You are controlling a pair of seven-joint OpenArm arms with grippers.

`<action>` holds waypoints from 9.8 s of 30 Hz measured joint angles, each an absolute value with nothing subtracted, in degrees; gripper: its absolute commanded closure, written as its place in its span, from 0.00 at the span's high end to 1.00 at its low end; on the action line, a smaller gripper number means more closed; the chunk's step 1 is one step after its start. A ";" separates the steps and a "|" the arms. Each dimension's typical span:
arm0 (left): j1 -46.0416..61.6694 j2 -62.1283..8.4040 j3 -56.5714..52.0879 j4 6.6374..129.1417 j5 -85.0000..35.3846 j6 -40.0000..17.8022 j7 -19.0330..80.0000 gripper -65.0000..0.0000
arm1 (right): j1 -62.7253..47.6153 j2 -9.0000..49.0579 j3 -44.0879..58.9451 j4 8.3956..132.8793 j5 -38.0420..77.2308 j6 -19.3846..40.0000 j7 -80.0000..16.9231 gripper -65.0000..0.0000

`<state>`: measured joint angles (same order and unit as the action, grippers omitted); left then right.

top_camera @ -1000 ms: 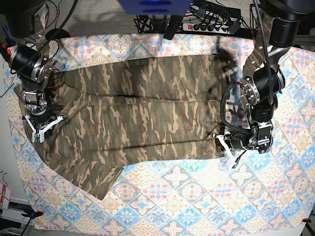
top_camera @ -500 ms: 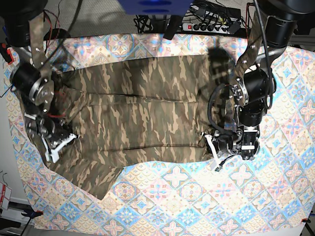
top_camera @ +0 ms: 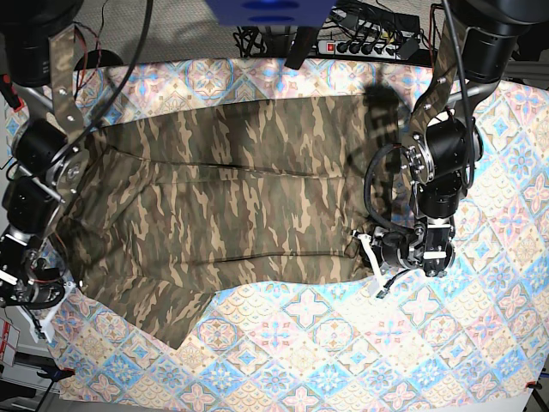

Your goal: Fold the T-shirt properly

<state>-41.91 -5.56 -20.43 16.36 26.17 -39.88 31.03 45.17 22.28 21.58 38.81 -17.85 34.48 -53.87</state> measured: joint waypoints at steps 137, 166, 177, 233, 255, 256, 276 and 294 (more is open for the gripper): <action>-30.74 -1.93 -10.33 41.65 27.05 -39.70 45.01 0.03 | 32.77 18.20 36.51 36.03 -31.77 40.27 -16.97 0.50; -29.78 -3.05 -10.63 42.02 26.39 -39.46 43.90 0.03 | 35.33 23.94 23.09 3.77 -30.83 28.60 7.31 0.79; -29.65 -3.33 -10.63 42.02 25.96 -39.66 43.68 0.03 | 35.51 22.15 18.44 5.08 -29.61 28.23 7.70 0.79; -28.71 -2.87 -10.63 53.41 27.05 -40.29 47.79 0.02 | 36.58 21.37 17.23 12.49 -32.99 23.29 2.44 0.02; -28.05 -2.85 -11.81 63.18 25.52 -40.32 53.63 0.00 | 21.23 15.62 19.92 56.55 -32.91 23.97 -11.62 0.02; -28.05 -2.85 -11.81 63.18 25.47 -40.34 53.63 0.00 | 20.64 15.33 19.90 58.08 -33.01 23.92 -11.62 0.02; -20.43 -3.03 -3.25 81.25 25.96 -40.34 53.80 0.00 | 12.51 9.21 29.39 70.54 -33.01 24.18 -6.48 0.02; -6.07 -3.20 -2.85 96.82 25.52 -40.45 58.06 0.00 | 1.80 6.28 30.83 82.00 -32.99 24.36 -7.16 0.02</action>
